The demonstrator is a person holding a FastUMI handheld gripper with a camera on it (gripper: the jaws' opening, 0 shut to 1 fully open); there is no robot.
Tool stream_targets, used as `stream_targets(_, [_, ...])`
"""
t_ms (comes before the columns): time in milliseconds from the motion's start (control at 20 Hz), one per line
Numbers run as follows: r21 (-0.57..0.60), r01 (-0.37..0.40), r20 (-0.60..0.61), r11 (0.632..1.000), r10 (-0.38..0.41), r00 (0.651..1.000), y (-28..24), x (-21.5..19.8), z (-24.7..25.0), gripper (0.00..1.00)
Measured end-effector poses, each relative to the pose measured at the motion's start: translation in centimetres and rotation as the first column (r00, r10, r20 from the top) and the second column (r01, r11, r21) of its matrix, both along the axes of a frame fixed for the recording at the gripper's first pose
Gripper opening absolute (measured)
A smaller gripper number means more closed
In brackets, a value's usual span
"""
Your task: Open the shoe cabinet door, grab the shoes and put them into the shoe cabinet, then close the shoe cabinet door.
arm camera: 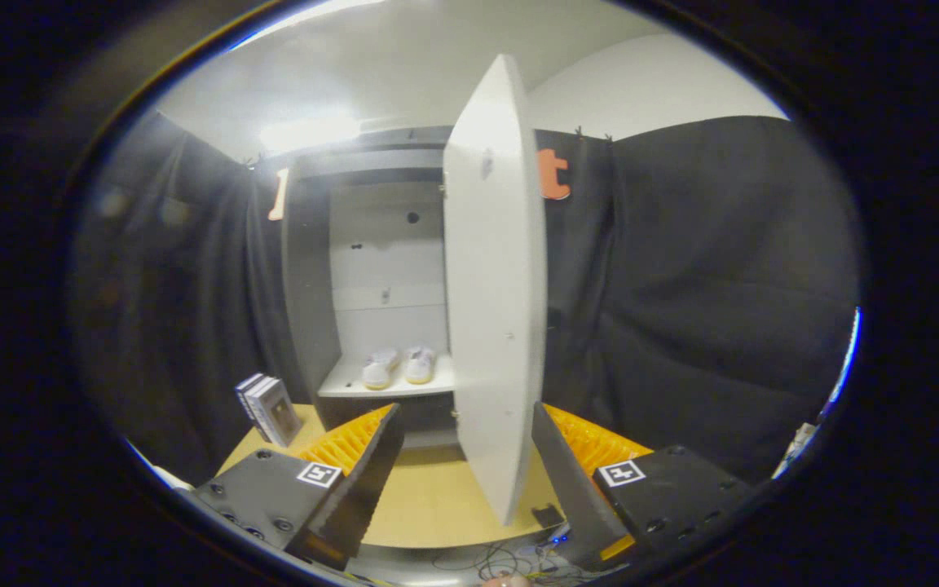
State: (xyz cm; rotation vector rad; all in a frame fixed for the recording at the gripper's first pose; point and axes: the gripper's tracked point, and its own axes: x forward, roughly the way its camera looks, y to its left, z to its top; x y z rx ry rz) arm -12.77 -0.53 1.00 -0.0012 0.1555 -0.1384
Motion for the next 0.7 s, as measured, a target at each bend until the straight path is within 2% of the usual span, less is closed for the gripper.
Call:
stream_targets(150, [-0.003, 0.045, 0.002, 0.999, -0.045, 0.999, -7.5, 1.1, 1.1, 0.97])
stream_targets(350, [-0.009, 0.024, 0.018, 1.000, -0.024, 1.000, -13.8, 6.1, 1.4, 0.97])
stream_targets(550, [-0.023, -0.058, 0.009, 0.998, 0.058, 0.998, -15.9, 13.1, 0.6, 0.96])
stream_targets(700, [-0.005, -0.132, 0.015, 0.991, 0.132, 0.991, -14.9, 18.4, 0.0, 0.96])
